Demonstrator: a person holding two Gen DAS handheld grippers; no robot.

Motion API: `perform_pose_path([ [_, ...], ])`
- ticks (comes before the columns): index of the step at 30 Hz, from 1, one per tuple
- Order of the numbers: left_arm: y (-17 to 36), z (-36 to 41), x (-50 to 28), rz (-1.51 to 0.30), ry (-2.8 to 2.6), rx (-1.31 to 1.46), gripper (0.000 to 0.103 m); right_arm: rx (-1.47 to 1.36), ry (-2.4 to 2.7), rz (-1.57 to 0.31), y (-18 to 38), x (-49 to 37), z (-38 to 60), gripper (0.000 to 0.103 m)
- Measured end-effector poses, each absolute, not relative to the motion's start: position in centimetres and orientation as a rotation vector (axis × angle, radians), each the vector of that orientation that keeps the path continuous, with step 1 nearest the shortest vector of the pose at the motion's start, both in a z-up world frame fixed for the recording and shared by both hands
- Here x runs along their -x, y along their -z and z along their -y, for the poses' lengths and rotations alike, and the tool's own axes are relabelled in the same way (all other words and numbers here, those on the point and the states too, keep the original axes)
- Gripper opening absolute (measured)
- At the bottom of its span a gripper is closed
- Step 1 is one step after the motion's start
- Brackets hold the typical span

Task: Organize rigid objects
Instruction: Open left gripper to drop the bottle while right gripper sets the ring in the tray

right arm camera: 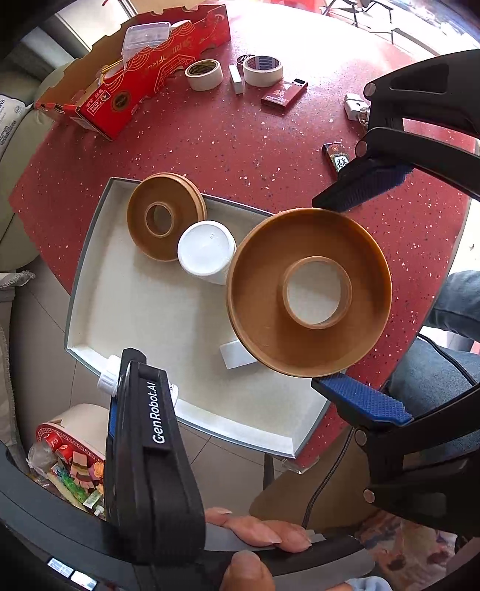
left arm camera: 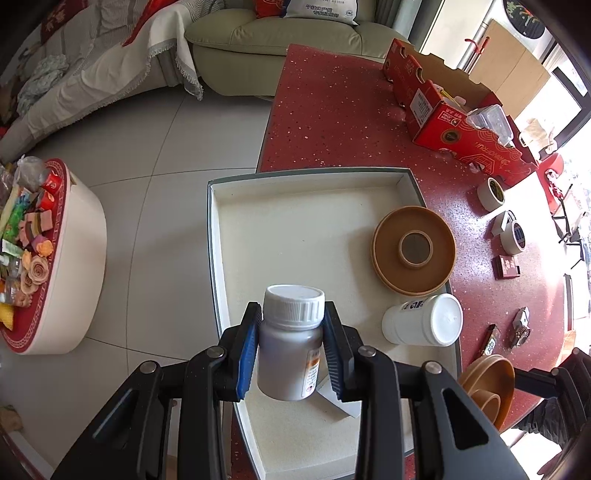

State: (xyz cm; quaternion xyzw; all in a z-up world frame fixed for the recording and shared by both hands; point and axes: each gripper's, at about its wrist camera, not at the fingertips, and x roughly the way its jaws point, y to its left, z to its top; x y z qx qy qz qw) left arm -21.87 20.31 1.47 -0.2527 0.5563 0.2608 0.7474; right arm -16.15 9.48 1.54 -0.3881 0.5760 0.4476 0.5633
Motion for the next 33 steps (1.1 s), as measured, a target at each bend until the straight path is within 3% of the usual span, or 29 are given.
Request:
perform_pose_path([
  [9,1.0,-20.4,19.0,-1.29,-0.483,0.515,0.037,0.92,-1.035,-1.398,0.8,16.4,-10.5,0.088],
  [10,1.3,-20.4,18.7,-1.301,-0.469,0.509,0.042,0.909,-1.028,-1.405,0.9,16.3,-10.4,0.088],
  [12,1.6,-20.3,18.3,-1.311,-0.457,0.49,0.068,0.882,-1.027,-1.43,1.3,15.9,-10.3,0.088],
  [13,1.8,-20.3,18.2,-1.315,-0.446,0.494,0.086,0.87,-1.031,-1.453,1.6,15.8,-10.2,0.09],
  [14,1.9,-20.3,18.0,-1.318,-0.433,0.501,0.095,0.861,-1.033,-1.465,1.7,15.6,-10.2,0.103],
  [16,2.2,-20.2,17.9,-1.335,-0.433,0.495,0.103,0.86,-1.029,-1.441,1.4,15.4,-9.9,0.103],
  [23,1.4,-18.9,17.8,-1.331,-0.422,0.468,0.103,0.861,-0.931,-1.396,-0.6,14.0,-5.5,0.103],
  [33,-1.9,-10.9,14.8,-1.307,-0.324,0.386,0.103,0.66,-0.58,-1.603,2.3,7.1,7.1,0.103],
])
